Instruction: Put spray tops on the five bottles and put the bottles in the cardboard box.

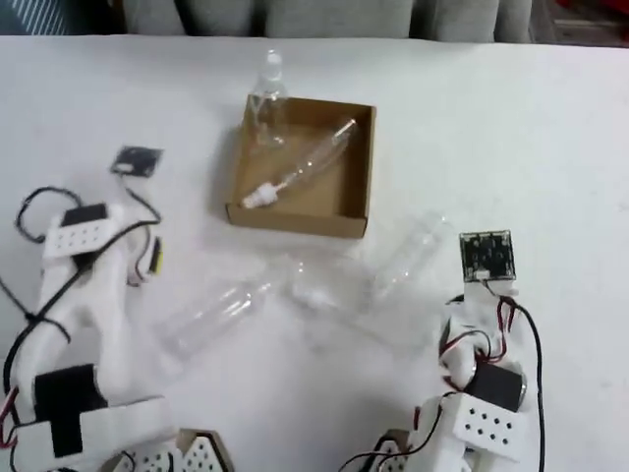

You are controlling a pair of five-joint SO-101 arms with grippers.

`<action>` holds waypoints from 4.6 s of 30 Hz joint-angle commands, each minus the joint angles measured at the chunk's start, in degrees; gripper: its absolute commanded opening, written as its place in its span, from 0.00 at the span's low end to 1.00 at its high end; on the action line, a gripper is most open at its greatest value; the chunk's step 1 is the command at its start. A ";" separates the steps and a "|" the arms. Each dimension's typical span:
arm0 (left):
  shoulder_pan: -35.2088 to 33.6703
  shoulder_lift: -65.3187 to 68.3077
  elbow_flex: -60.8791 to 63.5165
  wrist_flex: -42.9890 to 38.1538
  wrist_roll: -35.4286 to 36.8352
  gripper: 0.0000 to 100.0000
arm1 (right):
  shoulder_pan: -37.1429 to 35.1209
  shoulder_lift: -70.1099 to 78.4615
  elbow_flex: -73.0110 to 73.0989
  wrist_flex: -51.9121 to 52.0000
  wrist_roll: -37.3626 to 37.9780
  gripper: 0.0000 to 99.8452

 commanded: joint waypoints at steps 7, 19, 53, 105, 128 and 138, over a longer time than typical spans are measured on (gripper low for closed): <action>-9.10 -5.14 7.56 -10.02 1.49 0.06 | -18.42 5.32 -24.62 8.22 1.32 0.10; -9.10 -5.14 9.05 -13.63 1.05 0.06 | -40.48 41.45 -52.04 14.29 24.35 0.11; -8.84 -5.14 9.05 -13.63 0.97 0.06 | -42.51 107.21 -101.63 17.80 51.08 0.27; -9.01 -5.14 9.14 -13.54 0.88 0.05 | -42.68 135.08 -144.70 28.62 45.80 0.02; -9.01 -5.05 9.14 -13.63 0.88 0.05 | -36.44 135.52 -165.89 42.15 34.64 0.02; -9.01 -5.05 9.14 -13.63 0.88 0.05 | -30.46 135.60 -168.26 40.57 30.33 0.02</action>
